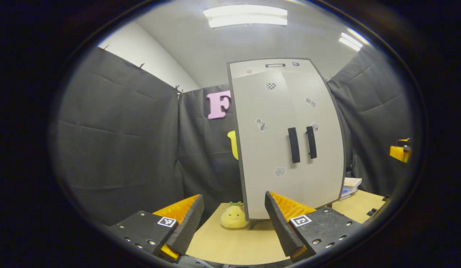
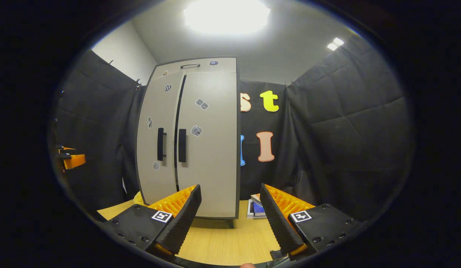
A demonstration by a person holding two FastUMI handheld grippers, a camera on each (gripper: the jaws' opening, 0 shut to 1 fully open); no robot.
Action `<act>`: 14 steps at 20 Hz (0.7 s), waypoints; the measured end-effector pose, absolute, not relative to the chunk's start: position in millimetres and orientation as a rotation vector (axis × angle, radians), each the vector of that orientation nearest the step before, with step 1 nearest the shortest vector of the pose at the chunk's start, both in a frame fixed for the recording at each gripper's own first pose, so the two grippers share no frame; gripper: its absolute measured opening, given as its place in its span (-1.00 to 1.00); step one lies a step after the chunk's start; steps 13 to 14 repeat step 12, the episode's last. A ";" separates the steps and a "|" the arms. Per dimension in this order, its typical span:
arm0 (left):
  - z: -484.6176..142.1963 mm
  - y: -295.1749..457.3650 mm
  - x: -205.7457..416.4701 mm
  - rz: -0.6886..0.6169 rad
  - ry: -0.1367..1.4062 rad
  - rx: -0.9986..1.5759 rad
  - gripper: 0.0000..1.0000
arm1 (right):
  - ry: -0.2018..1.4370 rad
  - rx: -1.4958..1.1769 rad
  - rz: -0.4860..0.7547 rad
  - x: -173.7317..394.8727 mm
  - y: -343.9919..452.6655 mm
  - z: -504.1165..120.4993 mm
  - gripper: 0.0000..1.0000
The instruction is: Grab one shoe with the right hand and put it into the shoe cabinet, grab the other shoe with the left hand and put it into the shoe cabinet; then close the right door with the right hand and the left door with the left hand.
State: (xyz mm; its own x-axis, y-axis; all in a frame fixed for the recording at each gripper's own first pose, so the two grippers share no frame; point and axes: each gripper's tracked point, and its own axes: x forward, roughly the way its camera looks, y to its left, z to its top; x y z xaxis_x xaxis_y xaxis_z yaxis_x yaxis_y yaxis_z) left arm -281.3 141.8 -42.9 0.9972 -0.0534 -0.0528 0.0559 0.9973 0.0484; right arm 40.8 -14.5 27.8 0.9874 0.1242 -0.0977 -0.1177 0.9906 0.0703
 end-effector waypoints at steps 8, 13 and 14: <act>-51.3 138.1 -280.9 -0.053 0.074 0.046 0.88 | 0.104 0.064 0.118 45.1 -13.0 23.9 0.98; -53.8 139.0 -277.8 -0.053 0.080 0.052 0.88 | 0.099 0.065 0.115 49.2 -11.6 25.8 0.98; -53.8 139.0 -277.8 -0.053 0.080 0.052 0.88 | 0.099 0.065 0.115 49.2 -11.6 25.8 0.98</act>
